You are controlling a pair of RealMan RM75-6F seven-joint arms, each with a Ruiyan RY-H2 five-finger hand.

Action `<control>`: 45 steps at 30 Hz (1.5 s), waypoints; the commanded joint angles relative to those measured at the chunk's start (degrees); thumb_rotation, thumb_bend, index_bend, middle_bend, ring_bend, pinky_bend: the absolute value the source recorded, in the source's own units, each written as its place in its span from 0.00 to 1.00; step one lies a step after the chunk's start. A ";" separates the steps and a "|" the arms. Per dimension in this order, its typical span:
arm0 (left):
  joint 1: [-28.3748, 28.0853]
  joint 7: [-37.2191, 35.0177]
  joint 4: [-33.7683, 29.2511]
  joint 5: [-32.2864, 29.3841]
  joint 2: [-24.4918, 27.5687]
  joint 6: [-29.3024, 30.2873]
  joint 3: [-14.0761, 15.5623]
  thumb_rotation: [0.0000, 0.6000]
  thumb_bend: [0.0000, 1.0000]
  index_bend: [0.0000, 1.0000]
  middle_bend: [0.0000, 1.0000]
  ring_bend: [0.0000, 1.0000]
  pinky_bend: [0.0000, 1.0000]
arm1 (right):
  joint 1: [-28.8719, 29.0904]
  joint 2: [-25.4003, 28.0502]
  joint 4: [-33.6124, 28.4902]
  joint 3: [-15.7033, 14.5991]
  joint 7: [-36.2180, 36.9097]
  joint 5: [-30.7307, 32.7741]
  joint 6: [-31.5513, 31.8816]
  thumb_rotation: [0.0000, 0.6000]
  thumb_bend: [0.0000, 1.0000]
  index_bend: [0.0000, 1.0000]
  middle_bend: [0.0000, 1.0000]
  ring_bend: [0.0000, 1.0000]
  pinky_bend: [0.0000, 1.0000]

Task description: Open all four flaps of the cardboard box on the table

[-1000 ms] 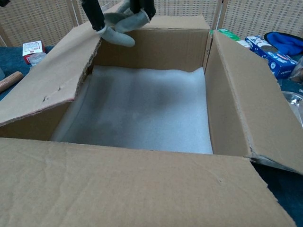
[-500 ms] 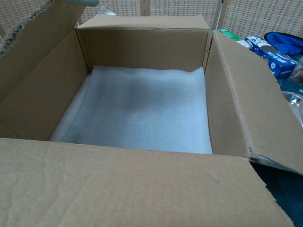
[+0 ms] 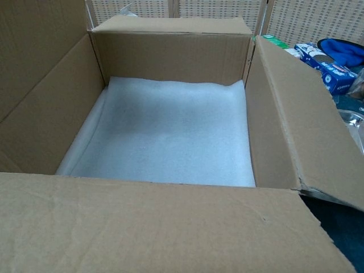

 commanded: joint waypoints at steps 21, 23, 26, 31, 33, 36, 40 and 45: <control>14.33 -4.21 5.87 4.60 3.21 8.66 2.71 1.00 0.04 0.73 0.86 0.64 0.58 | 0.08 0.69 -1.80 -0.93 0.15 -1.80 0.69 1.00 0.00 0.00 0.00 0.00 0.16; 14.96 -4.43 7.28 4.40 1.36 7.46 3.22 1.00 0.04 0.73 0.85 0.64 0.58 | 0.00 0.77 -1.71 -0.80 0.52 -1.65 0.99 1.00 0.00 0.00 0.00 0.00 0.16; 15.47 -4.61 8.97 4.20 -1.02 6.70 3.38 1.00 0.04 0.73 0.85 0.64 0.58 | -0.06 0.90 -1.54 -0.82 1.01 -1.65 1.15 1.00 0.00 0.00 0.00 0.00 0.16; 16.14 -4.70 10.94 3.94 -2.29 6.43 3.44 1.00 0.04 0.72 0.85 0.64 0.58 | -0.07 1.00 -1.33 -0.83 1.46 -1.64 1.24 1.00 0.00 0.00 0.00 0.00 0.16; 16.43 -4.66 11.53 3.87 -2.48 6.39 3.49 1.00 0.04 0.72 0.85 0.64 0.58 | -0.03 1.00 -1.25 -0.85 1.61 -1.63 1.18 1.00 0.00 0.00 0.00 0.00 0.16; 17.04 -4.64 12.74 3.65 -3.64 5.71 4.01 1.00 0.04 0.72 0.85 0.64 0.58 | 0.01 1.02 -1.22 -0.90 1.66 -1.75 1.21 1.00 0.00 0.00 0.00 0.00 0.16; 17.64 -4.19 14.53 3.56 -6.06 4.80 4.63 1.00 0.04 0.72 0.85 0.64 0.57 | -0.04 1.08 -1.28 -0.95 1.77 -1.84 1.37 1.00 0.00 0.00 0.00 0.00 0.16; 19.91 -0.86 17.59 1.64 -9.12 7.50 3.88 1.00 0.04 0.63 0.65 0.48 0.43 | -0.10 1.19 -1.32 -1.02 1.91 -1.93 1.54 1.00 0.00 0.00 0.00 0.00 0.16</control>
